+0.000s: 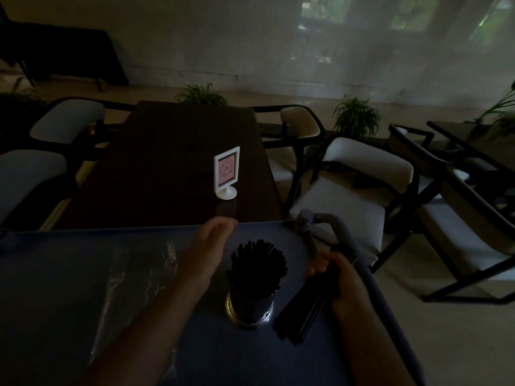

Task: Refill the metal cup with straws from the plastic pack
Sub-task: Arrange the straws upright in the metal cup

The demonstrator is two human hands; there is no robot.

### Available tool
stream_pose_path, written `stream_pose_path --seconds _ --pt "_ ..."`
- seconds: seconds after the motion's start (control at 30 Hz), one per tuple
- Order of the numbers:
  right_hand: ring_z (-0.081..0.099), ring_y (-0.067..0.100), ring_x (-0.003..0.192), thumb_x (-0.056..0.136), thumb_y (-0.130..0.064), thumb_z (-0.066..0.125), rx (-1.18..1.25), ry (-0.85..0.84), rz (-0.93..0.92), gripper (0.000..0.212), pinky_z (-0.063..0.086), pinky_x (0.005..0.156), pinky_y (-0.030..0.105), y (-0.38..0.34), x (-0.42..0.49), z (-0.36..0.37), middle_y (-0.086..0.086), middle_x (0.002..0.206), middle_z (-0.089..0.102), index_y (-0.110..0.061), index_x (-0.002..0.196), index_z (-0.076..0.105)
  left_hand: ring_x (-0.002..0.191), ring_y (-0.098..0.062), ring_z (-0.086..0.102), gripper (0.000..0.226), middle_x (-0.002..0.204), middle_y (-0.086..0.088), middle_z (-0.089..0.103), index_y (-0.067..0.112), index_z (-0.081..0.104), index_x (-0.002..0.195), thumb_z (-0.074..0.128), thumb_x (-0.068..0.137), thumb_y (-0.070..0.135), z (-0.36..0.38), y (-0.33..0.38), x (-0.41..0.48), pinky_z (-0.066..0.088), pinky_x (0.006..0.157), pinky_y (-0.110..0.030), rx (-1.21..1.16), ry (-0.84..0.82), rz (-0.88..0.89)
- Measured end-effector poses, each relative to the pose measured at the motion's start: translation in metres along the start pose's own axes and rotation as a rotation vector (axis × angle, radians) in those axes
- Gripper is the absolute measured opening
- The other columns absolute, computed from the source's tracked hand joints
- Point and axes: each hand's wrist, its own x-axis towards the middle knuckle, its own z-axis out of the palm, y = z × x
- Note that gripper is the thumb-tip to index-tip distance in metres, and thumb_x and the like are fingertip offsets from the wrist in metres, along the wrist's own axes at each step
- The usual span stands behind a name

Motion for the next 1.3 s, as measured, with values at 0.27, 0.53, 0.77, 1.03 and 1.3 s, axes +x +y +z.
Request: stream_pose_path --seconds 0.27,0.53,0.77,1.03,1.3 --pt "0.042 0.011 0.035 0.094 -0.008 0.045 0.003 0.125 0.046 0.034 0.039 0.053 0.026 0.037 0.032 -0.011 -0.001 0.044 0.042 -0.014 0.061 0.041 0.114 -0.014 0.059 0.026 0.126 0.002 0.062 0.032 0.063 0.118 0.049 0.097 0.039 0.026 -0.045 0.009 0.049 0.095 -0.034 -0.064 -0.206 -0.151" --pt "0.043 0.011 0.033 0.094 -0.01 0.045 0.039 0.13 0.023 0.033 0.037 0.056 0.027 0.035 0.047 0.002 -0.001 0.042 0.043 -0.014 0.062 0.041 0.104 -0.015 0.066 0.019 0.111 0.001 0.071 0.034 0.068 0.101 0.051 0.096 0.041 0.022 -0.046 0.01 0.052 0.082 -0.028 -0.063 -0.19 -0.127" --pt "0.043 0.011 0.032 0.094 -0.01 0.046 0.055 0.158 0.032 0.032 0.039 0.051 0.025 0.032 0.054 0.001 -0.001 0.04 0.043 -0.013 0.062 0.042 0.103 -0.019 0.066 0.022 0.106 -0.003 0.071 0.029 0.069 0.099 0.05 0.097 0.039 0.022 -0.051 0.01 0.05 0.098 -0.044 0.027 -0.149 -0.057" --pt "0.041 0.011 0.037 0.095 -0.011 0.045 0.08 0.102 0.007 0.032 0.037 0.054 0.024 0.031 0.058 0.007 -0.003 0.043 0.041 -0.014 0.063 0.042 0.094 -0.002 0.067 0.022 0.096 0.011 0.074 0.036 0.071 0.096 0.05 0.097 0.035 0.024 -0.051 0.004 0.051 0.077 -0.016 0.016 -0.168 -0.017" --pt "0.036 0.016 0.049 0.089 0.002 0.046 -0.01 0.164 -0.261 0.032 0.035 0.052 0.03 0.037 0.06 0.019 0.005 0.055 0.037 -0.012 0.061 0.04 0.083 0.01 0.065 0.028 0.085 0.022 0.071 0.049 0.07 0.083 0.05 0.097 0.035 0.026 -0.053 0.005 0.047 0.068 -0.009 -0.005 -0.153 -0.055"
